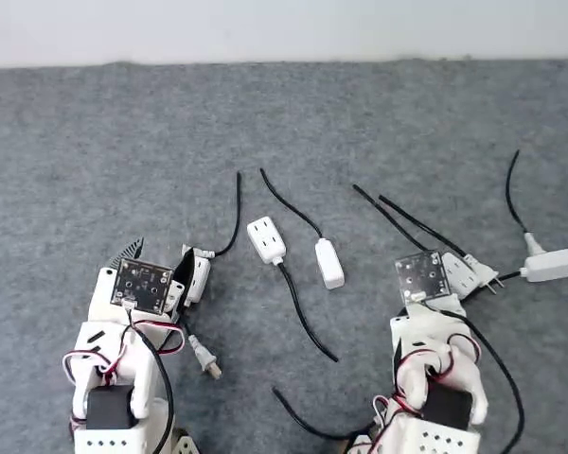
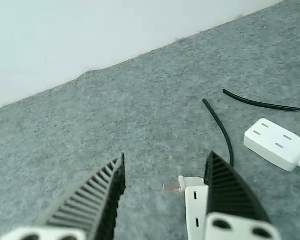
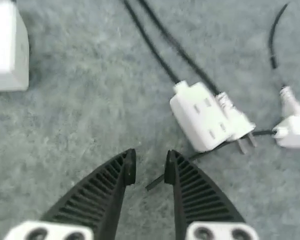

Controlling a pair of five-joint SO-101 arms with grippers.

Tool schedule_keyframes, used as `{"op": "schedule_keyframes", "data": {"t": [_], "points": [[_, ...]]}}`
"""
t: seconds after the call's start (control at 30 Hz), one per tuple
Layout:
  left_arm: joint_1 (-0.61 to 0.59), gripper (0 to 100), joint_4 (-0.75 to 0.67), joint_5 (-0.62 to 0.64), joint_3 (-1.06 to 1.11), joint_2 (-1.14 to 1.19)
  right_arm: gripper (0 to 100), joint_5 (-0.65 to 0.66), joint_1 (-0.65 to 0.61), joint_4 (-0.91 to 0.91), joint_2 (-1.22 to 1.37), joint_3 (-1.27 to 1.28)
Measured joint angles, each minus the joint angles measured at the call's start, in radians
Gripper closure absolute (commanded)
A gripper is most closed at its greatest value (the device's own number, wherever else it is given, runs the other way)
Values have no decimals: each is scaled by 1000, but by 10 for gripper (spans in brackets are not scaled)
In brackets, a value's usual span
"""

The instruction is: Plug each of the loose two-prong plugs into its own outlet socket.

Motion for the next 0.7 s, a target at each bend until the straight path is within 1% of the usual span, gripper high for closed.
{"op": "schedule_keyframes", "data": {"t": [0.2,0.47,0.57,0.7], "points": [[0,754,0,0,12,0,887,-3,0,-6,2,49],[-2,754,0,0,12,0,887,-3,-55,-6,2,52],[-2,754,0,0,12,0,883,-3,-54,32,2,52],[0,754,-17,0,43,0,885,-3,-17,91,2,52]]}}
